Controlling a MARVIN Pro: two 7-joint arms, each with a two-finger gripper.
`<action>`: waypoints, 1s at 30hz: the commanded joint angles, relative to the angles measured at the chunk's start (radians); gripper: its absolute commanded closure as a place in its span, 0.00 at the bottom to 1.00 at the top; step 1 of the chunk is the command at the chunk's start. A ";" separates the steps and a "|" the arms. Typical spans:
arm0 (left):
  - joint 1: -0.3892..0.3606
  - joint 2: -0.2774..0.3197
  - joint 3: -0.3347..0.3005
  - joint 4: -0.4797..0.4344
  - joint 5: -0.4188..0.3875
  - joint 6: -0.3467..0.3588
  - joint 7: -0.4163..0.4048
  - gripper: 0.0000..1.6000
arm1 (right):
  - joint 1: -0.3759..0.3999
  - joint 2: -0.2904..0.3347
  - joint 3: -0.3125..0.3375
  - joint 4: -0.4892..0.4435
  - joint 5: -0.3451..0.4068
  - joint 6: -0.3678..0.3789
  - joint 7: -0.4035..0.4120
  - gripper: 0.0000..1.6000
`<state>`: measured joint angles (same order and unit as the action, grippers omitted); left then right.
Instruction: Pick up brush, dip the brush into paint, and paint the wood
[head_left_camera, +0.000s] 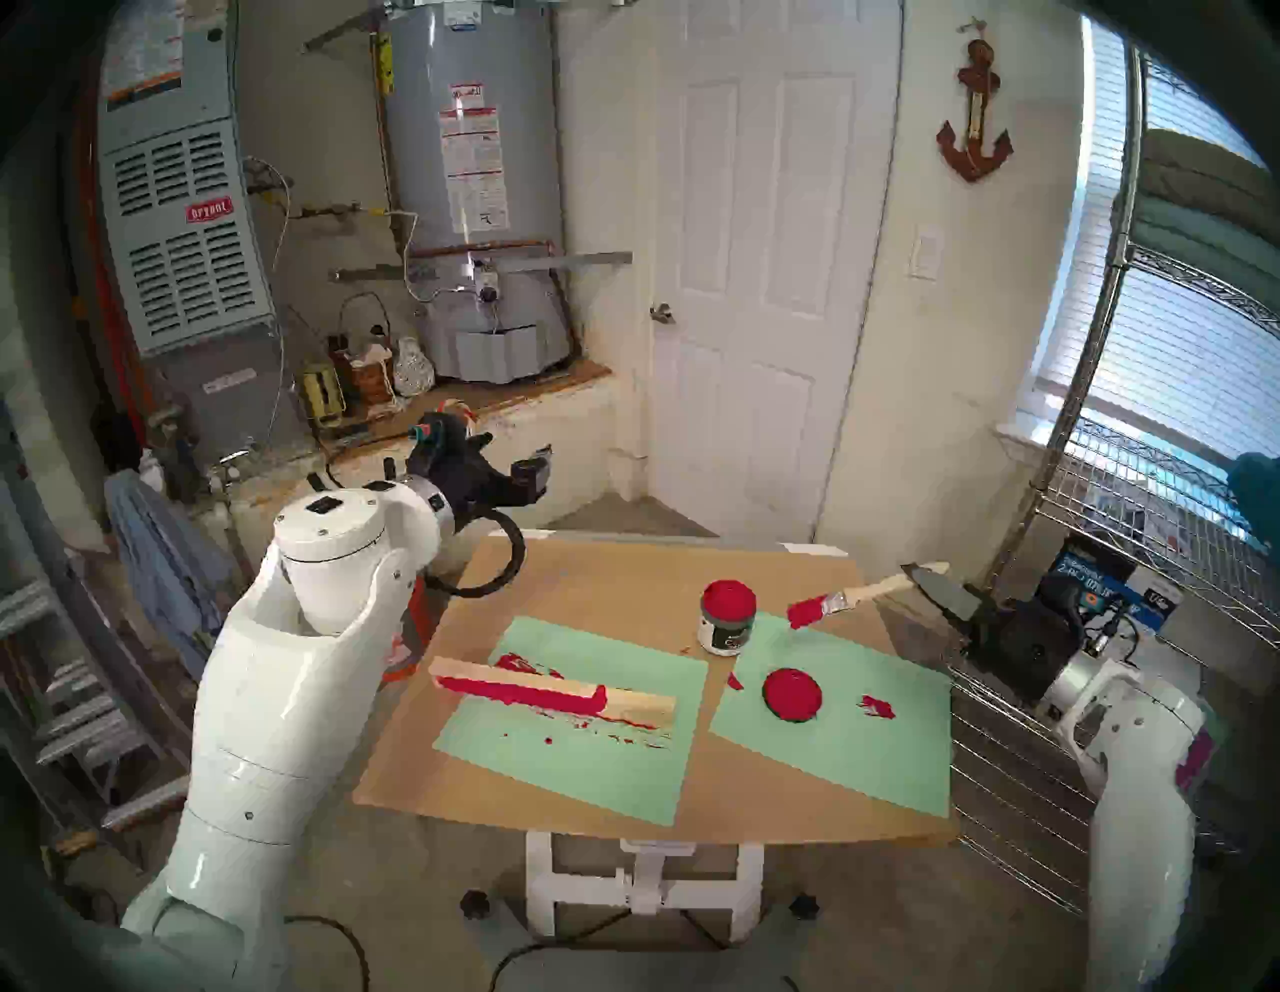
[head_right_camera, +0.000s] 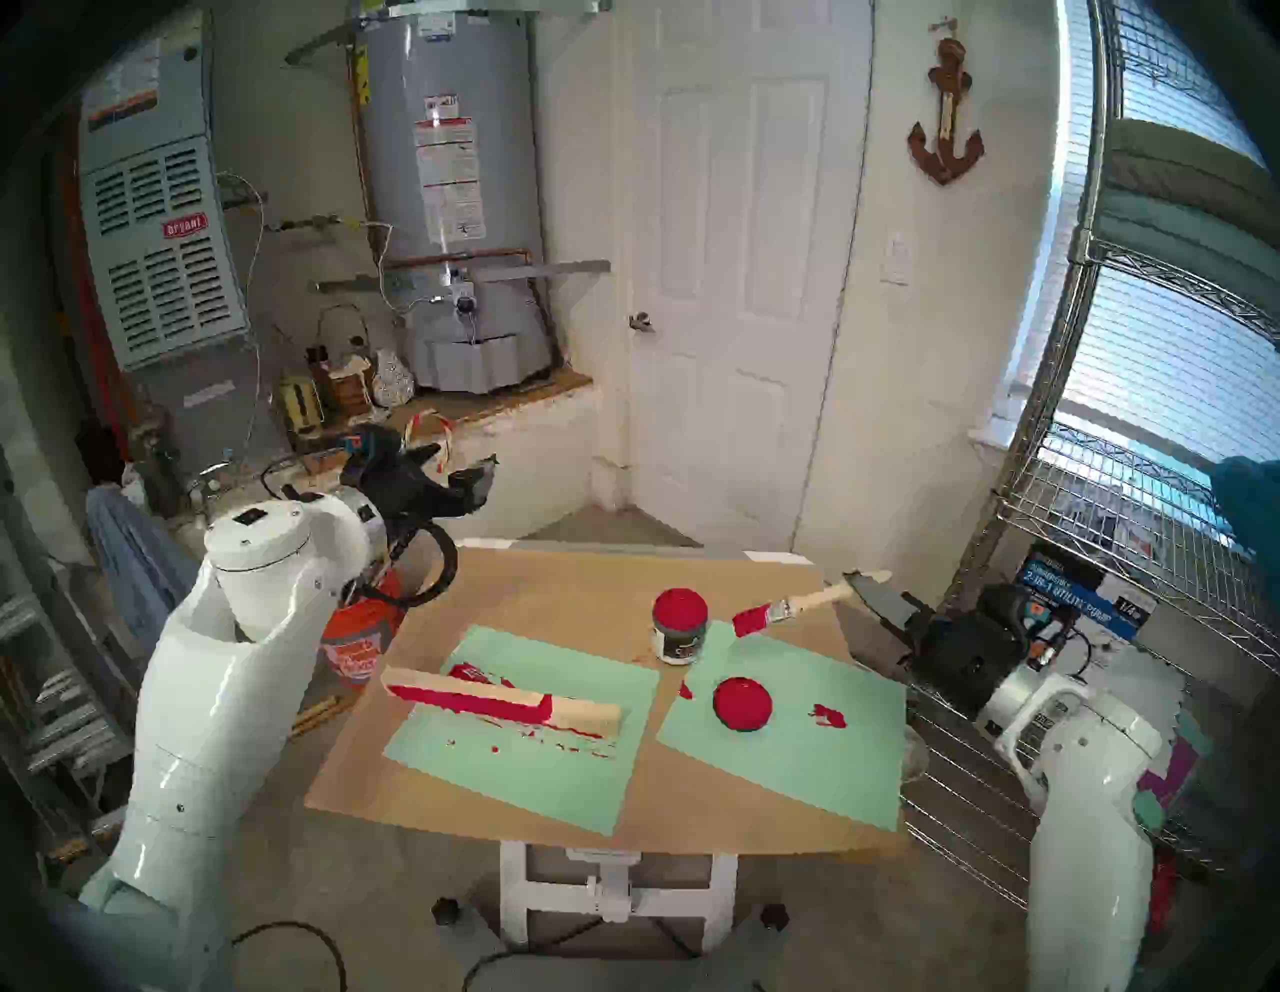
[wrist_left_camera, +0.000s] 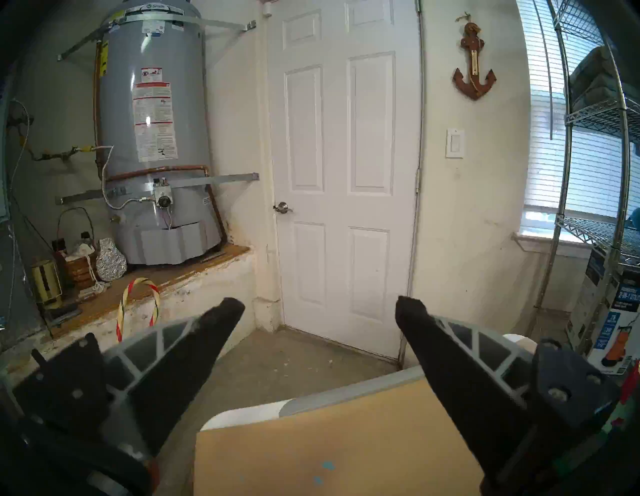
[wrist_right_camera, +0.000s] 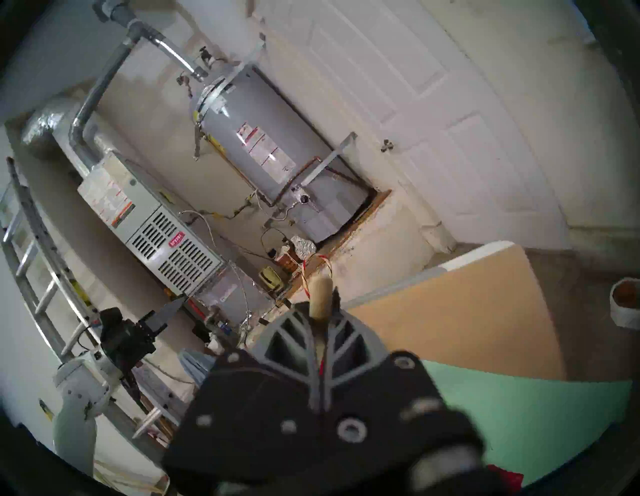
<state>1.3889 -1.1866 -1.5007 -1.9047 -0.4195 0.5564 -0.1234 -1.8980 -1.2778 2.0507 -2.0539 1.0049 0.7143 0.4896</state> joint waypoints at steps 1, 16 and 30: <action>-0.012 0.000 -0.003 -0.016 0.000 -0.004 0.000 0.00 | 0.044 0.050 -0.069 -0.114 -0.073 -0.050 0.019 1.00; -0.012 -0.001 -0.003 -0.019 0.001 -0.003 0.001 0.00 | 0.069 0.085 -0.232 -0.288 -0.341 -0.087 -0.119 1.00; -0.012 -0.001 -0.004 -0.020 0.001 -0.002 0.002 0.00 | 0.197 0.067 -0.428 -0.217 -0.485 -0.125 -0.229 1.00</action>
<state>1.3889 -1.1867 -1.5010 -1.9052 -0.4195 0.5565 -0.1233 -1.7972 -1.2003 1.6920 -2.2901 0.5512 0.6090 0.2882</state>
